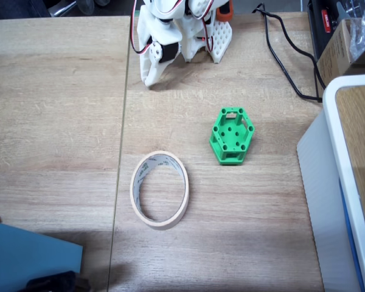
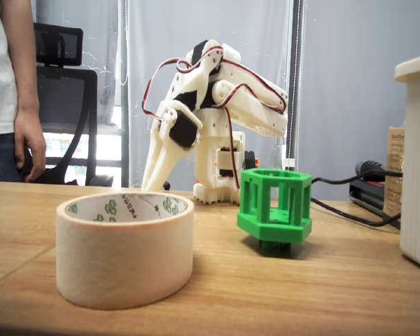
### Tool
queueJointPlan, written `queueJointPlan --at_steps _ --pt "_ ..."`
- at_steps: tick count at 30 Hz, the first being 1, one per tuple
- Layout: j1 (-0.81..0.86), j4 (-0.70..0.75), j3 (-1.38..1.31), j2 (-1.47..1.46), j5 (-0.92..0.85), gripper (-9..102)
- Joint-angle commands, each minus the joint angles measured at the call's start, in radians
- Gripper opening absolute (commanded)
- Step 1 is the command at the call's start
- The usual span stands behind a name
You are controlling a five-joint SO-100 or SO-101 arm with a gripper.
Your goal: Grasp a component and put it in the bin.
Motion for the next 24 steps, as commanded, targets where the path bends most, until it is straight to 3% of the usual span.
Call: queueJointPlan --at_steps 1,24 --pt "0.018 0.003 0.005 0.003 -0.003 0" --pt "0.008 0.003 0.005 0.003 -0.012 0"
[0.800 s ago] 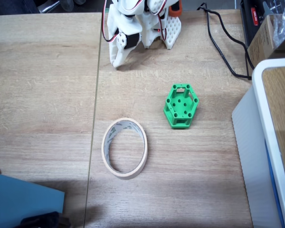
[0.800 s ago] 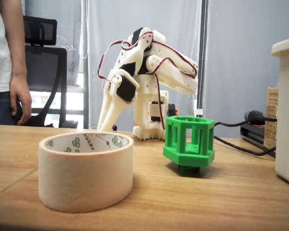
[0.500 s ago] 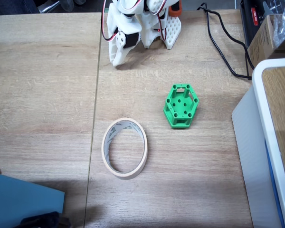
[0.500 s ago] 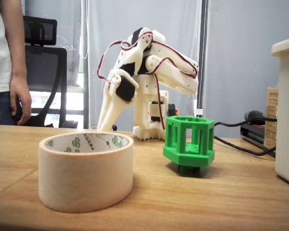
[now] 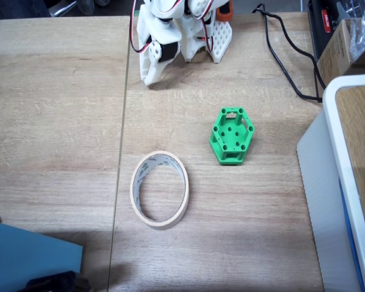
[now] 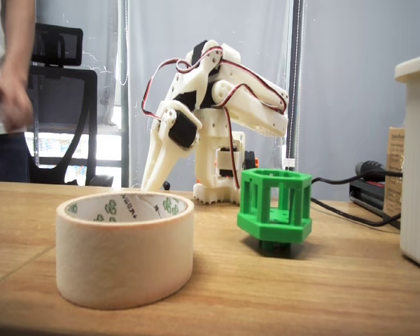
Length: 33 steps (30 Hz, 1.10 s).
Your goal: Grasp a component and put it in the bin.
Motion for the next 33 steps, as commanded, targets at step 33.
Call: queueJointPlan --at_steps 33 --pt "-0.04 0.002 -0.383 0.003 -0.005 0"
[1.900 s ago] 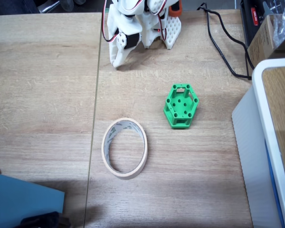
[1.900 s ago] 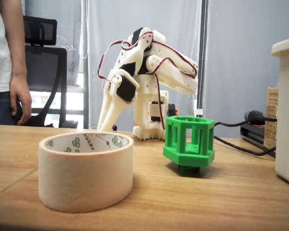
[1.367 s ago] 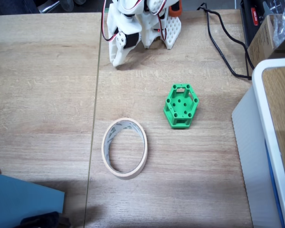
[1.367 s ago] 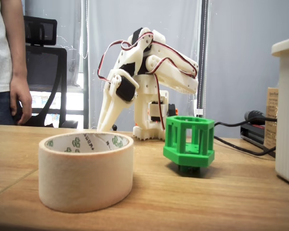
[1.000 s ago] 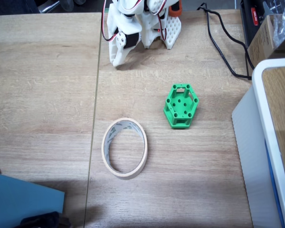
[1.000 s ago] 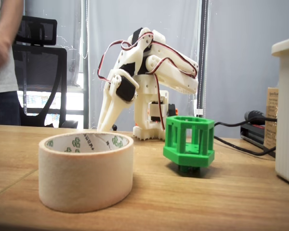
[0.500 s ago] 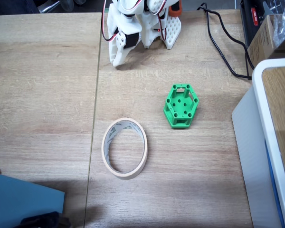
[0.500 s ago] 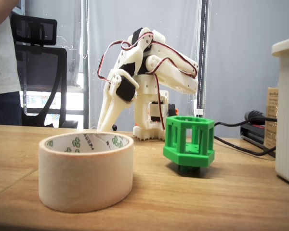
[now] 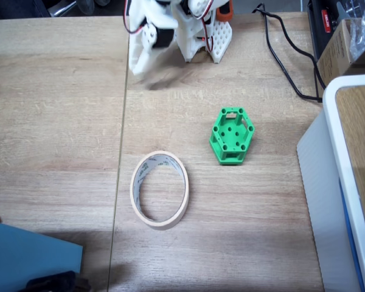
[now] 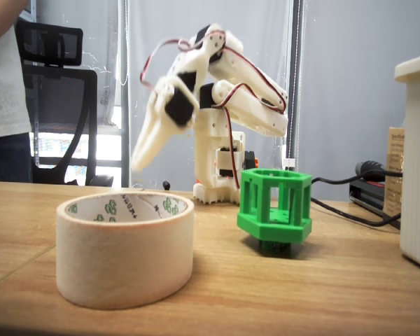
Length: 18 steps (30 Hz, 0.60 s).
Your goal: Grasp a component and put it in the bin.
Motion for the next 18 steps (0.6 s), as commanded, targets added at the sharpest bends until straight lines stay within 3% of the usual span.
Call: queueJointPlan --at_steps 1,12,18 --pt "-0.061 0.002 -0.158 0.003 0.002 0" --pt "-0.373 -0.009 -0.299 -0.011 0.008 0" --pt "-0.491 -0.014 -0.318 -0.155 0.069 0"
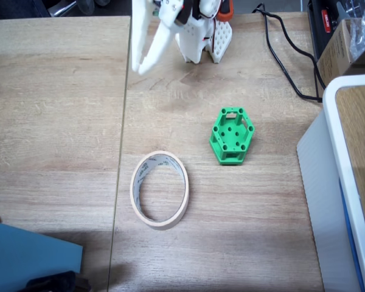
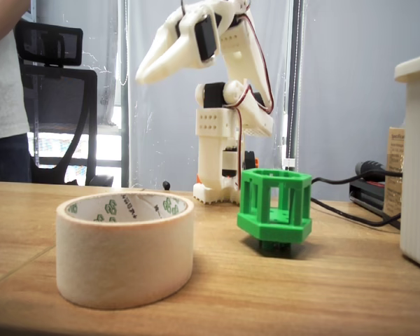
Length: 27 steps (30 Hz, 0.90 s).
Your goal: Grasp a component and put it in the bin.
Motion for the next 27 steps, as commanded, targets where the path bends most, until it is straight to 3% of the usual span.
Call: queueJointPlan --at_steps 1,17,27 --pt "-0.066 -0.014 -0.077 -0.106 0.081 0" --pt "-0.342 0.002 -0.526 -0.667 0.532 8" --pt "-0.448 0.005 -0.578 -0.899 0.604 14"
